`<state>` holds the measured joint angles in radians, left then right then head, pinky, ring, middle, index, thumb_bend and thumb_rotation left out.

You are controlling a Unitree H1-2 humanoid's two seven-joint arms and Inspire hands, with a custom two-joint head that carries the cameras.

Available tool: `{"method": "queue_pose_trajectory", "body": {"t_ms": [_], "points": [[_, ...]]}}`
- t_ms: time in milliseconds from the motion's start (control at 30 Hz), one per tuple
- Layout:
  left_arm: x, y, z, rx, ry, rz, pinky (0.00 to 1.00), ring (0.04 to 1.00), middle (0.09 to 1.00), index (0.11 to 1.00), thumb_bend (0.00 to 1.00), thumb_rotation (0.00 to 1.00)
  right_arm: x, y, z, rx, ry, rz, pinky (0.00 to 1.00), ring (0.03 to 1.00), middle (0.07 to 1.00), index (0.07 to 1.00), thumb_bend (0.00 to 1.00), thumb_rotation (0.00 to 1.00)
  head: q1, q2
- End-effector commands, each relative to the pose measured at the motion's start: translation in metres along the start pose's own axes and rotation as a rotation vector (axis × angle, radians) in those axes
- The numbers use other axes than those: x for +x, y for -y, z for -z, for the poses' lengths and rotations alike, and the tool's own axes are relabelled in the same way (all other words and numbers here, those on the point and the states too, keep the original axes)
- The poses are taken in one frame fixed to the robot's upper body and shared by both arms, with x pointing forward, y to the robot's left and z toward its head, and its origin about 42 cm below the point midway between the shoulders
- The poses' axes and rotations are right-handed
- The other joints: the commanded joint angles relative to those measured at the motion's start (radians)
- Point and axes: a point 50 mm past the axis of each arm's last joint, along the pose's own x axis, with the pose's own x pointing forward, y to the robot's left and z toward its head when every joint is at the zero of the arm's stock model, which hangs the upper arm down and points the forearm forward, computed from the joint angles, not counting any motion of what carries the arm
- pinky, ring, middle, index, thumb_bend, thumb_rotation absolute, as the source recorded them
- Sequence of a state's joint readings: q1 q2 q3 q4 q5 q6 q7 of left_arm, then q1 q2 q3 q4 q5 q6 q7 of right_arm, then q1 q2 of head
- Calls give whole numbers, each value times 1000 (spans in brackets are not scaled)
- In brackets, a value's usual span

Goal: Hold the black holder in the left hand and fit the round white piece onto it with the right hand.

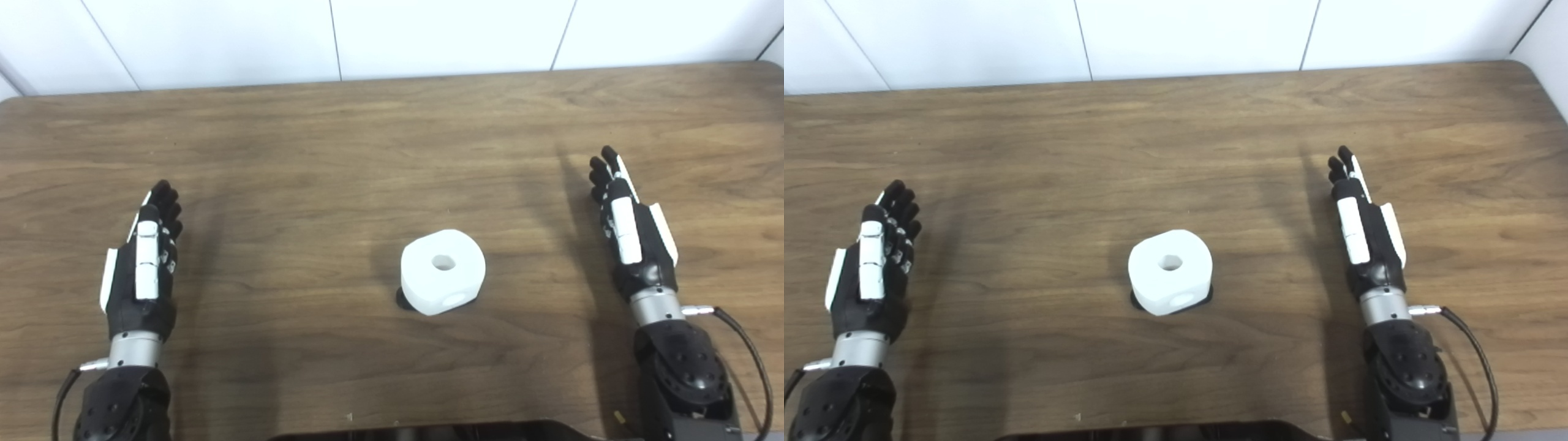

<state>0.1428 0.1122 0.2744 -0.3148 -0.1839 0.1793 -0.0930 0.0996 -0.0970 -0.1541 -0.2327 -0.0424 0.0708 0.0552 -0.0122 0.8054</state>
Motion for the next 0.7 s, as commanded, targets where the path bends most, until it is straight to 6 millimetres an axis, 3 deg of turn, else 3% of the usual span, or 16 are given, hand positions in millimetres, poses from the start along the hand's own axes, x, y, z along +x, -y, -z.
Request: {"method": "queue_pose_trajectory", "body": {"t_ms": [0,333,667], "points": [[7,-4,-11,14,80,0,1000,987,964,947,513,839,5,-3,-11,2,81,17,999,963,954,972,593,1000,-5,-1],[10,-7,-10,36,80,13,1000,990,958,940,495,825,7,-8,-10,-4,88,32,1000,951,949,970,580,1000,-11,-13],[10,-7,-7,37,90,17,1000,974,944,915,544,813,9,-9,-8,-3,88,36,978,944,939,961,545,1000,-8,-22]]}}
